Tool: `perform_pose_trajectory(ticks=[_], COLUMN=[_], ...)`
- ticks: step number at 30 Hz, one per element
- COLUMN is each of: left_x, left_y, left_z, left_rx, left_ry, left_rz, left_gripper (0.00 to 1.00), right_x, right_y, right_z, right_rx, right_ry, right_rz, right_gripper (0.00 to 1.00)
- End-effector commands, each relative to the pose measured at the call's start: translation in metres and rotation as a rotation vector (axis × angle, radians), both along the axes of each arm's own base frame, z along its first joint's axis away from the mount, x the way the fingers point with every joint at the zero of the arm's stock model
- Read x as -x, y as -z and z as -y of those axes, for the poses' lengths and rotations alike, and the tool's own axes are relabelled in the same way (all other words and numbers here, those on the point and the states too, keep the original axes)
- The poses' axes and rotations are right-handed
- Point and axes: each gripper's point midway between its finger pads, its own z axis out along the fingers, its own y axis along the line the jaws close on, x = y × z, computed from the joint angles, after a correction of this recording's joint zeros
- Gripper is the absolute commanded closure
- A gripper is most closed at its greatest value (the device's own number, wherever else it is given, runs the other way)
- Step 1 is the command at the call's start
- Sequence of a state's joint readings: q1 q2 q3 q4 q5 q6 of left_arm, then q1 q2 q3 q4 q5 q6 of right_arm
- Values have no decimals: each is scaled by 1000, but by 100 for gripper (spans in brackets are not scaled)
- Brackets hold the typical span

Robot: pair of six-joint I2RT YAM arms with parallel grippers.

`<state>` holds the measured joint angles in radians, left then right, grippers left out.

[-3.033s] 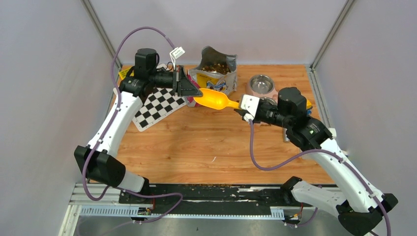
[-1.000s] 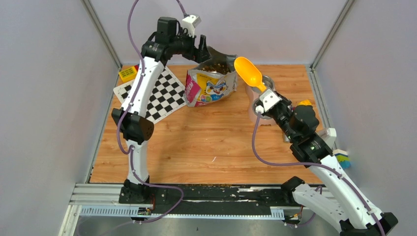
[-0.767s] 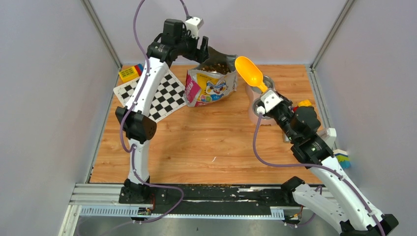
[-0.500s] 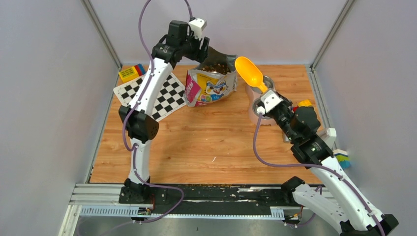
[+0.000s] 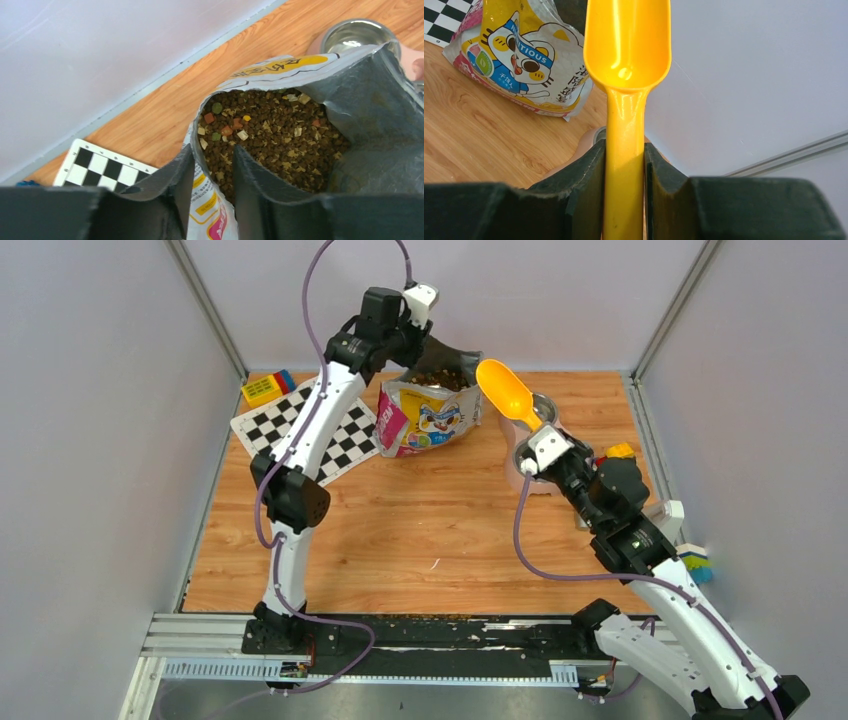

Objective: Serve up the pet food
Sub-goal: Collect the pet food from the pet food bag.

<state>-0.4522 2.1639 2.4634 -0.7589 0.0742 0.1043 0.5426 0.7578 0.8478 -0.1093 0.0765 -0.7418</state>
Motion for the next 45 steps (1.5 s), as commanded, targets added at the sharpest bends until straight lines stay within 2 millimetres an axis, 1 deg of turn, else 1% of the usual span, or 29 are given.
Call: perform_pose_trajectory(ticks=[1, 2, 3, 4, 7, 8, 9, 10, 11, 15, 18, 19, 20, 21, 22, 23, 27, 30, 34, 35, 36, 37, 38, 39, 41, 42, 43, 44, 45], left_x=[-8, -7, -6, -5, 1, 5, 9, 12, 16, 33, 46, 50, 54, 58, 61, 64, 75, 83, 92, 95, 98, 100, 102, 103, 104, 103, 104, 103, 103], left_y=[-17, -18, -18, -19, -19, -19, -22, -18, -20, -17, -15, -19, -15, -18, -15, -18, -20, -26, -28, -24, -26, -21, -23, -15, -13, -8, -9, -5, -6], left_z=[-2, -1, 0, 0, 5, 6, 9, 10, 14, 24, 32, 32, 35, 36, 38, 38, 41, 44, 47, 49, 50, 51, 51, 51, 48, 48, 47, 47, 46], left_rx=[-17, -13, -11, -9, -6, -5, 1, -3, 1, 3, 10, 13, 11, 15, 13, 17, 22, 38, 47, 40, 42, 31, 31, 12, -13, -25, -37, -47, -60], left_ry=[-28, -28, -25, -23, 0, 8, 24, 32, 48, 98, 136, 143, 156, 161, 169, 171, 184, 196, 213, 216, 217, 215, 211, 195, 148, 135, 113, 97, 68], left_rz=[73, 75, 73, 72, 63, 60, 60, 48, 46, 14, -9, -8, -19, -16, -26, -24, -31, -31, -35, -43, -37, -44, -35, -42, -22, -21, -5, 0, 14], left_gripper=[64, 70, 73, 78, 88, 92, 93, 97, 100, 100, 100, 100, 100, 100, 100, 100, 100, 100, 100, 100, 100, 100, 100, 100, 100, 100, 100, 100, 100], right_x=[5, 6, 6, 7, 9, 10, 10, 10, 11, 14, 17, 17, 18, 18, 18, 18, 19, 20, 19, 19, 18, 17, 16, 15, 14, 13, 13, 13, 13], right_y=[-19, -19, -19, -18, -19, -20, -19, -20, -20, -18, -22, -23, -24, -24, -24, -24, -22, -15, -4, -1, 1, 4, 6, 8, 11, 15, 16, 18, 20], right_z=[-3, -3, -4, -3, 0, 3, 5, 7, 8, 14, 17, 19, 20, 21, 22, 23, 23, 20, 14, 13, 12, 11, 10, 8, 5, 3, 2, 0, -1], right_rx=[-29, -23, -14, -5, 18, 25, 34, 44, 56, 108, 130, 137, 145, 152, 159, 165, 181, 194, 210, 215, 218, 217, 212, 204, 186, 183, 177, 174, 173], right_ry=[-23, -28, -31, -33, -25, -13, -3, 4, 11, 21, 30, 35, 40, 45, 48, 50, 45, 31, 20, 21, 23, 26, 32, 35, 41, 42, 43, 42, 42], right_rz=[30, 24, 16, 10, -4, -12, -25, -36, -47, -91, -114, -124, -134, -142, -150, -155, -171, -195, -235, -250, -264, -281, -301, -322, -367, -390, -409, -425, -438], right_gripper=[100, 100, 100, 100, 100, 100, 100, 100, 100, 100, 100, 100, 100, 100, 100, 100, 100, 100, 100, 100, 100, 100, 100, 100, 100, 100, 100, 100, 100])
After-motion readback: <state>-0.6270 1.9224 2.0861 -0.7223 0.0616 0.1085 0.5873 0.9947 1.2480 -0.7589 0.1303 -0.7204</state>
